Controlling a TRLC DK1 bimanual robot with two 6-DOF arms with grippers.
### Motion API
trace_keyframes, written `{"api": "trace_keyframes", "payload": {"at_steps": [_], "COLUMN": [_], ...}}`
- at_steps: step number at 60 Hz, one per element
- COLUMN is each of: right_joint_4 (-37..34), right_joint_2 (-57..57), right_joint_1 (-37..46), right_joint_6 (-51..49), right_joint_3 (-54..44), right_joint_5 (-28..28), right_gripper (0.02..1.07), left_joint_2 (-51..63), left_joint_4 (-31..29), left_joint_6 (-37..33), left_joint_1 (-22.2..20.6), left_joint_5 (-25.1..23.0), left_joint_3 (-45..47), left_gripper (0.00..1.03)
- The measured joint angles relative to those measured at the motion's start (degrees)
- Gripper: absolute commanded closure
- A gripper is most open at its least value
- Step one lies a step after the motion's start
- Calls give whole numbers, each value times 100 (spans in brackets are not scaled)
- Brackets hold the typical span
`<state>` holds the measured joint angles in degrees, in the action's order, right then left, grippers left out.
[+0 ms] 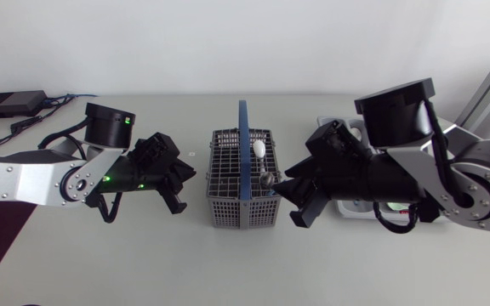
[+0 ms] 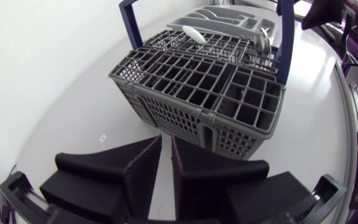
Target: Unload the cutlery basket into the drawer organizer.
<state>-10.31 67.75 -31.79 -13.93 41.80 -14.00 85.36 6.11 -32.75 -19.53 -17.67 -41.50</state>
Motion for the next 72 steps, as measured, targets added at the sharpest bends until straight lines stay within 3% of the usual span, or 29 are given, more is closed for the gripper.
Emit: {"api": "trace_keyframes", "payload": {"at_steps": [21, 28, 34, 54, 72], "right_joint_4": [199, 203, 227, 199, -505], "right_joint_2": [251, 323, 363, 337, -208], "right_joint_1": [-15, -66, -118, -236, -341], "right_joint_6": [24, 42, 44, 83, 87], "right_joint_3": [-31, -31, -31, -28, 267], "right_joint_5": [83, 103, 177, 258, 385], "right_gripper": [79, 83, 99, 101, 101], "left_joint_2": [-26, -26, -24, -26, -26], "left_joint_4": [20, 22, 22, 42, 44], "left_joint_6": [0, 0, 0, 0, 0], "left_joint_1": [-17, -17, -17, -17, -15], "left_joint_5": [0, 0, -2, 0, 0], "left_joint_3": [0, 0, 2, 33, 48], "left_gripper": [74, 74, 74, 74, 74]}}
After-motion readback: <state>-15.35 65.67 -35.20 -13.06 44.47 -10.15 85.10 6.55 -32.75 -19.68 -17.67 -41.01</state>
